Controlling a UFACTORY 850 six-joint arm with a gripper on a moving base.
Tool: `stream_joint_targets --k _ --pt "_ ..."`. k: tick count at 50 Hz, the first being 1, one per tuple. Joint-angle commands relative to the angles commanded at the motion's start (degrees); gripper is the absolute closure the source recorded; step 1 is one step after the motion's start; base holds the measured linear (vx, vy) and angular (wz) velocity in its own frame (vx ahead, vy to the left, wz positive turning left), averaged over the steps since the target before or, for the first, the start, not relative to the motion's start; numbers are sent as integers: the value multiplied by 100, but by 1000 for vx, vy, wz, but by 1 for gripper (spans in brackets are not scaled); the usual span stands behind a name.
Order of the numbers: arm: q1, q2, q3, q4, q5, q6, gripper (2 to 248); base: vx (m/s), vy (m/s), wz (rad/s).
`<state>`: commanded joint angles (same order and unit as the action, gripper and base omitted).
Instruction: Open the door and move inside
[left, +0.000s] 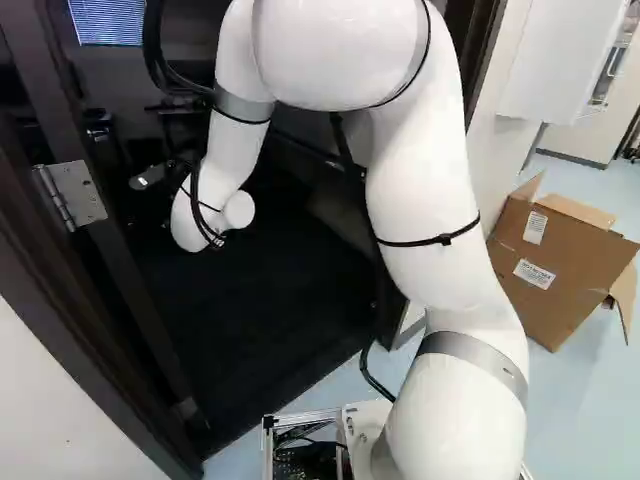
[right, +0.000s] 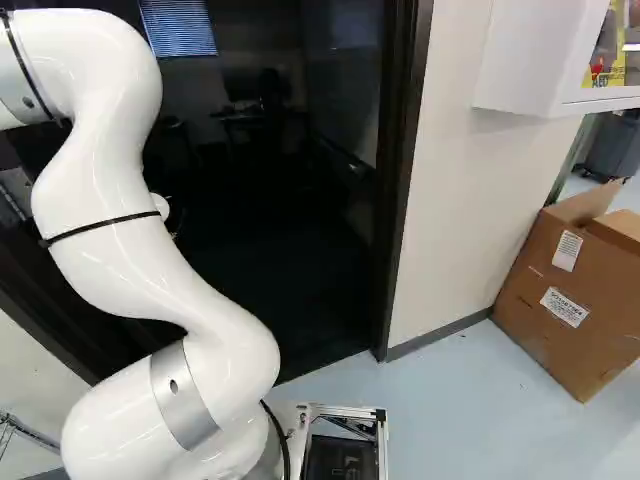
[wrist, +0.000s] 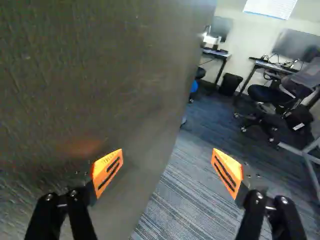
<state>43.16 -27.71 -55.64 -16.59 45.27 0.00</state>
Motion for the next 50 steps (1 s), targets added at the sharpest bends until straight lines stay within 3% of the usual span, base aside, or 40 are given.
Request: stream_joint_targets --k 24,50 --pt "-144 239 308 29 0 0 3 0 0 0" --pt "-451 624 793 348 0 0 3 0 0 0"
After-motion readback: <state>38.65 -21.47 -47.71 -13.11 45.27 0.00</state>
